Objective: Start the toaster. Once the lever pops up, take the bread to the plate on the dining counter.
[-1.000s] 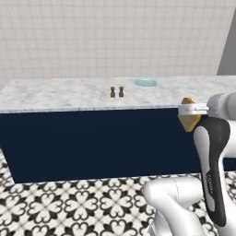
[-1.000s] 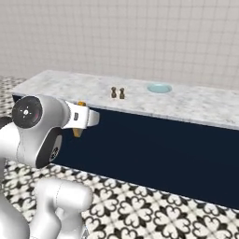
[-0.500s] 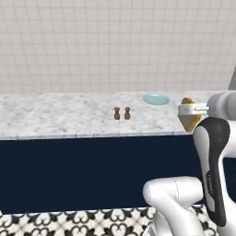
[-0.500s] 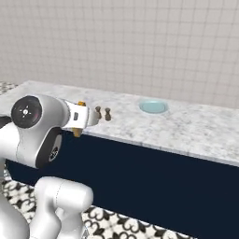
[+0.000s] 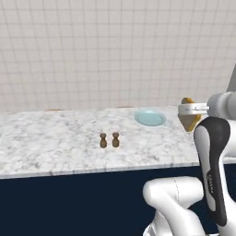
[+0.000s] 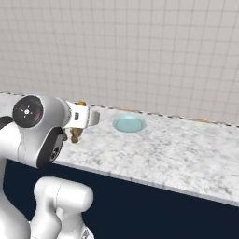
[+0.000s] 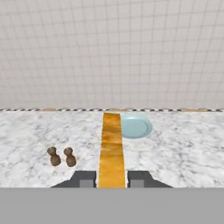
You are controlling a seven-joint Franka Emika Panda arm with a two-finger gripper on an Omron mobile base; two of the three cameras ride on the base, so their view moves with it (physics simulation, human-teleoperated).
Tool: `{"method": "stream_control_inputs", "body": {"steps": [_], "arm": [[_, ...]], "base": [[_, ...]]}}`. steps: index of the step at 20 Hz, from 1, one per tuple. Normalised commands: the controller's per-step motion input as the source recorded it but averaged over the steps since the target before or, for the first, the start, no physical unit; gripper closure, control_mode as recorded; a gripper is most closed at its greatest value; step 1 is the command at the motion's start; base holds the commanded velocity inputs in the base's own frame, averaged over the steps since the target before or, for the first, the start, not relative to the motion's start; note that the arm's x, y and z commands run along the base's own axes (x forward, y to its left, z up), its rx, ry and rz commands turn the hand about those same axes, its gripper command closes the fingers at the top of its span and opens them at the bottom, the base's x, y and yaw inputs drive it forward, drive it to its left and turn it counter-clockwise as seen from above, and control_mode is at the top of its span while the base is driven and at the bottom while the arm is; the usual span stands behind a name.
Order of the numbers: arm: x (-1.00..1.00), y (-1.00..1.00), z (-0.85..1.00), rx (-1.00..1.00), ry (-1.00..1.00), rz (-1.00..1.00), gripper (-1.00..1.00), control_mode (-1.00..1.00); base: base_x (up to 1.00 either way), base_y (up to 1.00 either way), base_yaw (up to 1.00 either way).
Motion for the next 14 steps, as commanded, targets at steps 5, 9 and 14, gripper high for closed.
{"method": "stream_control_inputs", "body": {"steps": [5, 9, 14], "arm": [[0.00, 0.00, 0.00, 0.00, 0.00, 0.00, 1.00, 1.00], [0.00, 0.00, 0.00, 0.00, 0.00, 0.00, 1.00, 1.00], [0.00, 0.00, 0.00, 0.00, 0.00, 0.00, 1.00, 1.00]], "base": [[0.77, 0.00, 0.00], [0.61, 0.00, 0.00], [0.03, 0.00, 0.00]]}}
